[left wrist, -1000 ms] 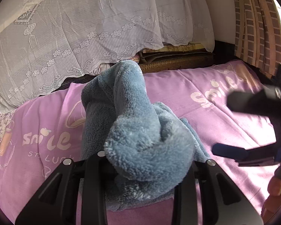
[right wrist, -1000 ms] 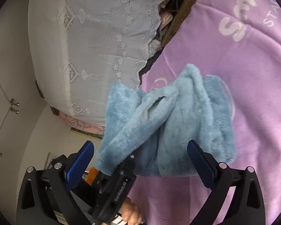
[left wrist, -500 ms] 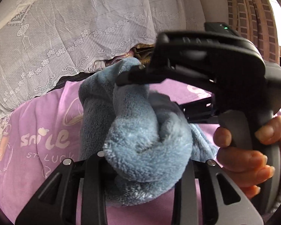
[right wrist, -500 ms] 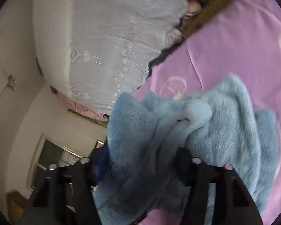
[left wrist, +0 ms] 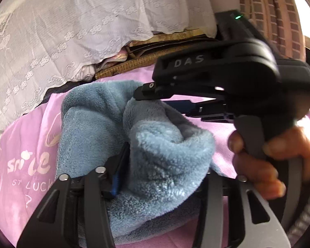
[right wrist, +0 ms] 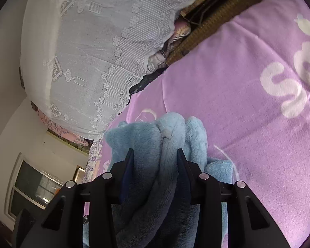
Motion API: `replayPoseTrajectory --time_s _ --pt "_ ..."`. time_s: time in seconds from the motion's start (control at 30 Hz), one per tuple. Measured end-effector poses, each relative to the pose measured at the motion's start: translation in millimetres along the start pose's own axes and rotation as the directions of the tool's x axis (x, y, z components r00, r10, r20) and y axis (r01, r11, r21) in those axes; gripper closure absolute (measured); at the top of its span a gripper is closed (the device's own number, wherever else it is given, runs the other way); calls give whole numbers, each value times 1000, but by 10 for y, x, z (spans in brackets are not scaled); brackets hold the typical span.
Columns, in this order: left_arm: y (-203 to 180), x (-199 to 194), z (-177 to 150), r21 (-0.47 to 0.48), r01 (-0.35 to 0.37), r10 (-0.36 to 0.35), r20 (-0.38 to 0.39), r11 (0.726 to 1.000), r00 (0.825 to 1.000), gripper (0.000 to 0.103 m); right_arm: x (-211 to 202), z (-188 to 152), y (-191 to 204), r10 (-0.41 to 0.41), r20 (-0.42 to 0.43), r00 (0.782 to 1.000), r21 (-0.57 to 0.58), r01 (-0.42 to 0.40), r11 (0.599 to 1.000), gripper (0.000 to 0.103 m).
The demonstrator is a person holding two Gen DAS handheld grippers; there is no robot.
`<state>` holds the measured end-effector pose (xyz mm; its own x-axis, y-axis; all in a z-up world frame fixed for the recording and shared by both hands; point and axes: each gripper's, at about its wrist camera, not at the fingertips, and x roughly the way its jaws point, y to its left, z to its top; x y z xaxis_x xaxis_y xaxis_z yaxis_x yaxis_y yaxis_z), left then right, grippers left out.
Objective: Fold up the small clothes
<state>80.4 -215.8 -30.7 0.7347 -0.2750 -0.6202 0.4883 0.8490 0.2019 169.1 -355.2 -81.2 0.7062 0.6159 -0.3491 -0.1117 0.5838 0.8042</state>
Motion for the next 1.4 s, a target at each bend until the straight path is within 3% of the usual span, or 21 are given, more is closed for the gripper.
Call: replayPoseTrajectory --time_s 0.13,0.33,0.37,0.4,0.5,0.57,0.67,0.83,0.87,0.9,1.0,1.1,1.23,1.4 --pt "63 -148 -48 -33 82 -82 18 996 996 39 24 -24 -53 -21 -2 1000 12 21 1000 54" --pt "310 -571 -139 -113 224 -218 62 968 974 25 -2 -51 -144 -64 1 998 38 64 997 45" --pt "376 -657 -149 -127 240 -231 80 962 970 18 -20 -56 -143 -74 4 997 35 73 997 45" --pt "431 -718 -156 -138 237 -225 96 962 970 13 -47 -62 -134 -85 10 996 31 84 996 45" --pt "669 -816 -155 -182 177 -157 121 967 980 12 -229 -100 -31 -134 60 989 4 134 991 45" --pt "876 -793 -153 -246 144 -122 103 959 987 12 -378 -129 109 -140 97 985 -39 144 989 45" --pt "1082 -665 -174 -306 36 -21 53 951 998 12 -598 -250 444 -109 131 985 -149 129 980 45" --pt "1152 -479 -264 -333 12 -9 11 943 1000 11 -723 -722 928 -138 152 979 -375 186 908 48" --pt "1135 -468 -288 -330 10 -9 7 944 1000 10 -701 -801 943 -163 150 975 -402 210 891 48" --pt "1118 -449 -305 -326 6 -6 1 945 1000 8 -639 -881 897 -238 142 961 -419 276 865 48" --pt "1041 -257 -386 -310 11 -27 -50 951 998 6 -456 -919 467 -396 63 916 -345 392 853 48" --pt "982 -79 -478 -312 39 -72 -95 949 993 4 -411 -885 76 -365 -24 931 -226 350 909 40" --pt "987 -184 -440 -294 25 -49 -74 956 996 4 -481 -933 228 -403 25 915 -291 392 873 40" --pt "1083 -431 -263 -295 19 -17 9 955 1000 4 -778 -830 592 -333 157 930 -330 367 869 41"
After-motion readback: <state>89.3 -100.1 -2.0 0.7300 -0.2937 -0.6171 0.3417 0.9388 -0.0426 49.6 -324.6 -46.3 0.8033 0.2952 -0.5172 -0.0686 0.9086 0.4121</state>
